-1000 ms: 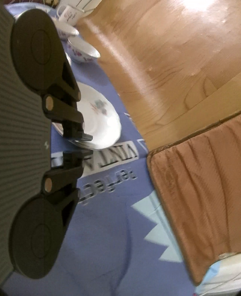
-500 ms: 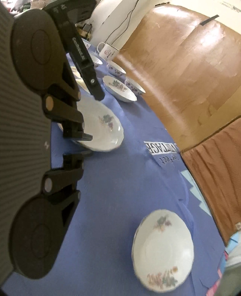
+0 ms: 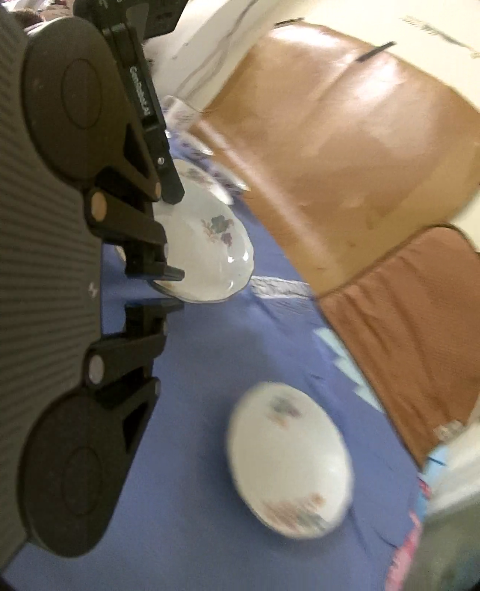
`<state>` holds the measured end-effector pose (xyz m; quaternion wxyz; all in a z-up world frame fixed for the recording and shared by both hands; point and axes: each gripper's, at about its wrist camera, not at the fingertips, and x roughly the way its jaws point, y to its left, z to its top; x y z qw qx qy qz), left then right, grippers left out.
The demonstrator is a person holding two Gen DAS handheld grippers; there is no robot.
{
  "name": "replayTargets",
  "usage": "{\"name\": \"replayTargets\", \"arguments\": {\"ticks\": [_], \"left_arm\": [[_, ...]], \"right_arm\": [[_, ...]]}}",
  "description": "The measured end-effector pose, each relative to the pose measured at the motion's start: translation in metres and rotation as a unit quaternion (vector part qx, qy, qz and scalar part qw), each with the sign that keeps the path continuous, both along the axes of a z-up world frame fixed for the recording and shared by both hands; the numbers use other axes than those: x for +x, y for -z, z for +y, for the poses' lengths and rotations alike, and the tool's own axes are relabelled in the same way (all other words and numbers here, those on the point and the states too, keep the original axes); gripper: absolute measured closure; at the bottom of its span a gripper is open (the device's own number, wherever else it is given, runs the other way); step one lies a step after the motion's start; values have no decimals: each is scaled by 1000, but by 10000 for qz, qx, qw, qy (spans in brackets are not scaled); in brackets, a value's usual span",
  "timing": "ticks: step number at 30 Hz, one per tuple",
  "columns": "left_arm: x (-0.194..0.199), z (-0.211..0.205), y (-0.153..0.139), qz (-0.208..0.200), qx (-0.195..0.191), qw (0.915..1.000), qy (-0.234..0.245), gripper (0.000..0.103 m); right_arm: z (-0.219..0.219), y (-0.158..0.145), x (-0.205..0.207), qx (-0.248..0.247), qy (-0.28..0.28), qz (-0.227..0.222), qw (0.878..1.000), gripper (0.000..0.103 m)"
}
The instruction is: Organize plates and bowls
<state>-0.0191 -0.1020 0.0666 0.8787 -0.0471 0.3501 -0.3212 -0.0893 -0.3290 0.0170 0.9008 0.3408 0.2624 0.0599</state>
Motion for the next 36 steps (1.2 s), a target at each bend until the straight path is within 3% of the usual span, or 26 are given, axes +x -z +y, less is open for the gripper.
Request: {"name": "replayTargets", "arguments": {"ticks": [7,12,16,21,29,32,36], "left_arm": [[-1,-61,-6,18,123,9988,467,94],[-5,-64,-1,90,260,9988,416,94],[-9,-30,5,77,350,9993,92,94],[-22,38,12,139,401,9962,-754,94],[-55,129,14,75,335,9784,-2039,94],[-53,139,17,162,277,9764,-2134,93],[-43,119,21,138,294,9839,-1758,93]], "right_arm": [[-40,-5,-23,-66,744,-203,9970,91],[-47,4,-26,15,781,-86,9969,91],[-42,9,-17,174,318,-21,9993,91],[3,15,17,187,-689,174,9973,91],[99,8,57,-130,-2101,208,9774,90],[118,5,59,-255,-2287,148,9731,90],[107,6,54,-261,-2015,181,9790,90]]}}
